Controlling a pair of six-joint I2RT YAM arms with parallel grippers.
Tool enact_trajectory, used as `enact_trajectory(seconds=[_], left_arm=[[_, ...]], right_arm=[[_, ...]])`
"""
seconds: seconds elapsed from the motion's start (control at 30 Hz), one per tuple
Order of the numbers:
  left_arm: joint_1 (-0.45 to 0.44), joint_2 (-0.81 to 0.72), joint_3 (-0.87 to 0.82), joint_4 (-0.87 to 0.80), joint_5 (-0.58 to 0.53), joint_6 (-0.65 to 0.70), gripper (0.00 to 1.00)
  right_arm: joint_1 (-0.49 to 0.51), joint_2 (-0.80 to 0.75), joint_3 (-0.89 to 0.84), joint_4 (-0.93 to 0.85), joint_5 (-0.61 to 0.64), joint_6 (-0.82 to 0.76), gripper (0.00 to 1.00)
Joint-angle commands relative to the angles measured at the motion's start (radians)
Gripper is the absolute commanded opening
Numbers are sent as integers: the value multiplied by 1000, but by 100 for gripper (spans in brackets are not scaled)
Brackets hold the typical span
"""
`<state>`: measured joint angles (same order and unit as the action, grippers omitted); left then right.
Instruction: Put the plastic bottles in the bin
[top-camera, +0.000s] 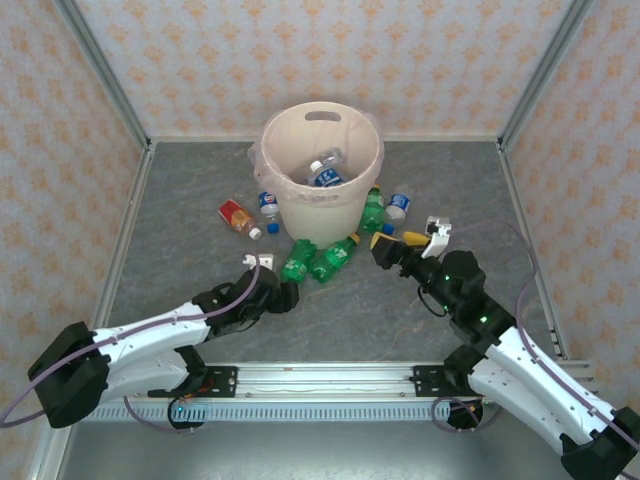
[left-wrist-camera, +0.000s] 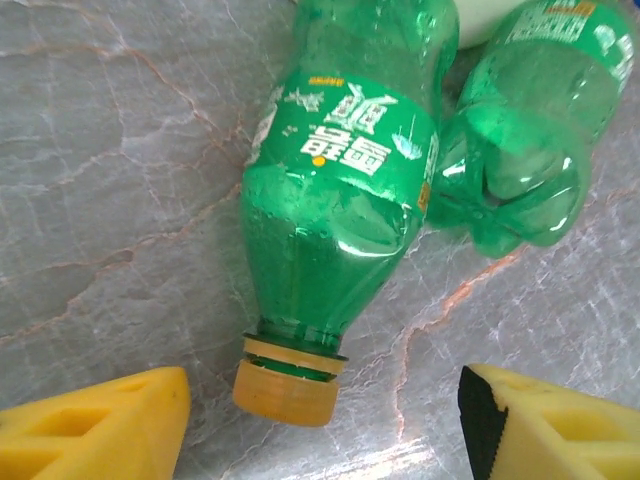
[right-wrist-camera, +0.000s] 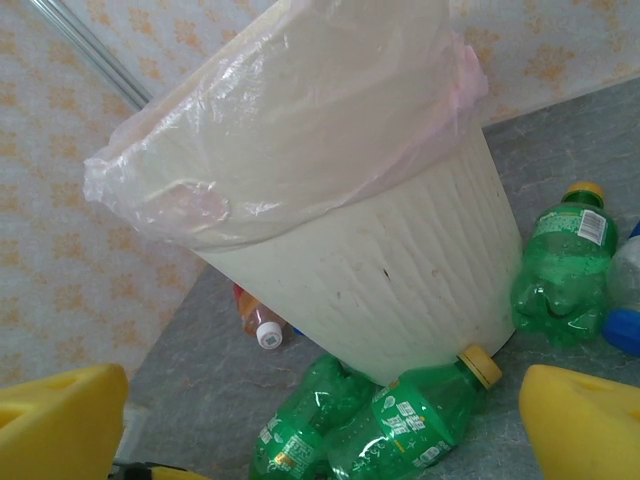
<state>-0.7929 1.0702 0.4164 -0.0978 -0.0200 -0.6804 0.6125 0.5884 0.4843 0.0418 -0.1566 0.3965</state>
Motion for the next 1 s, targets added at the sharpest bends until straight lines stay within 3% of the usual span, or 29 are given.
enact_trajectory(seconds=[0.0, 0.57, 0.77, 0.97], left_arm=[[15, 50, -2, 44, 29, 25, 73], [32, 267, 60, 85, 57, 69, 51], [33, 245, 57, 75, 61, 67, 32], [33, 158, 34, 36, 40, 52, 24]], right_arm=[[5, -19, -1, 0, 13, 2, 100], [4, -29, 8, -27, 28, -19, 100], [4, -30, 18, -41, 36, -21, 100], [4, -30, 16, -36, 34, -18, 100]])
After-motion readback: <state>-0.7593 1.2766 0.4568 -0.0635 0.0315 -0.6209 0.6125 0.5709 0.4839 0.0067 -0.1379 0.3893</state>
